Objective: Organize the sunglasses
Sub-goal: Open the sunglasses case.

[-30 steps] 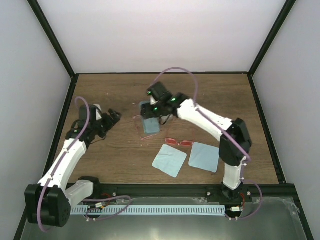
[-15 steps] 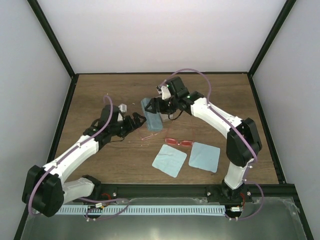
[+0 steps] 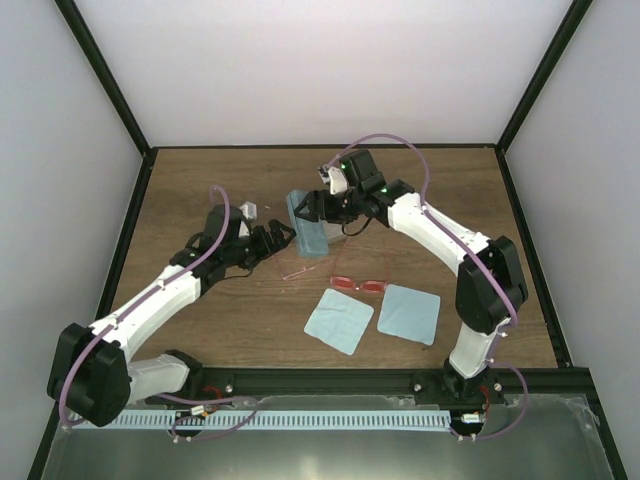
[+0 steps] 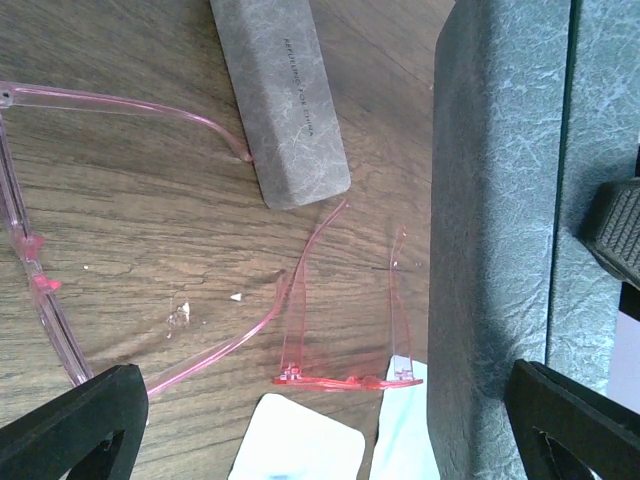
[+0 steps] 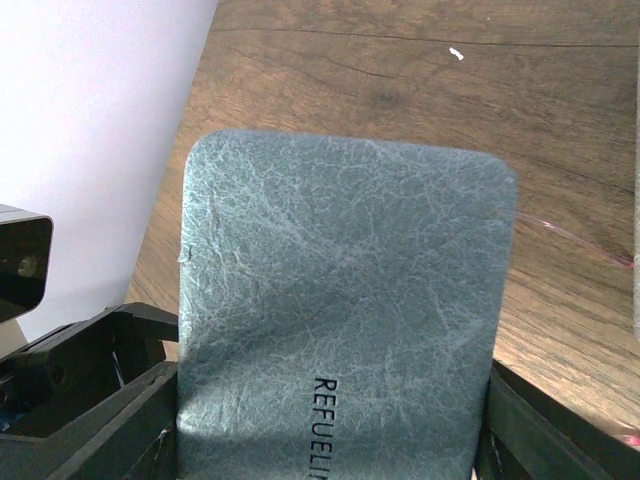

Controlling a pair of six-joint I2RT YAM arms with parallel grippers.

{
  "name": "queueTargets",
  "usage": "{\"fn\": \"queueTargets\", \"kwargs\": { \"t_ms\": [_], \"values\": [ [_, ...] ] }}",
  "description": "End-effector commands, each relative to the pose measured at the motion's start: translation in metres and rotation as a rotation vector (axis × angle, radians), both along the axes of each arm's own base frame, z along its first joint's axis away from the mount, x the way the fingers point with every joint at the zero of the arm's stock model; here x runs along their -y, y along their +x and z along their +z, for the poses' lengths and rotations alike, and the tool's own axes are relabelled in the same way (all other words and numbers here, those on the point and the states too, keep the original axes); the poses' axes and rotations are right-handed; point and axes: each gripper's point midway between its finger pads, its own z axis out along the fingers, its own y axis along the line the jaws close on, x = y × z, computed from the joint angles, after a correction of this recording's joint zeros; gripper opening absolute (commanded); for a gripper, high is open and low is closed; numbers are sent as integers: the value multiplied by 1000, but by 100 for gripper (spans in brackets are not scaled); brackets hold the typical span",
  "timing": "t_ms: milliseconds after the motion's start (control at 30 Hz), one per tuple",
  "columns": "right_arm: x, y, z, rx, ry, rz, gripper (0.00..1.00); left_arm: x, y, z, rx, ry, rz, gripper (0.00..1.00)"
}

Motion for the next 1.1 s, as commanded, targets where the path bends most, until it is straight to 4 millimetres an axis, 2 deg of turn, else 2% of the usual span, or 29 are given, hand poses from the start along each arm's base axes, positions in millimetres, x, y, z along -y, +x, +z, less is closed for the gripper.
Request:
{"fn": "queueTargets", "kwargs": {
  "t_ms": [0,700,1067],
  "values": [
    [-15,-22,42,36,124,114,61,1,8,11,39,-8,16,100],
    [-14,-27,28,9,122,124,61,3,2,21,66,-13,-18,100],
    [-17,-32,38,14,155,154,61,1,1,-2,20,13,-12,100]
  ]
}}
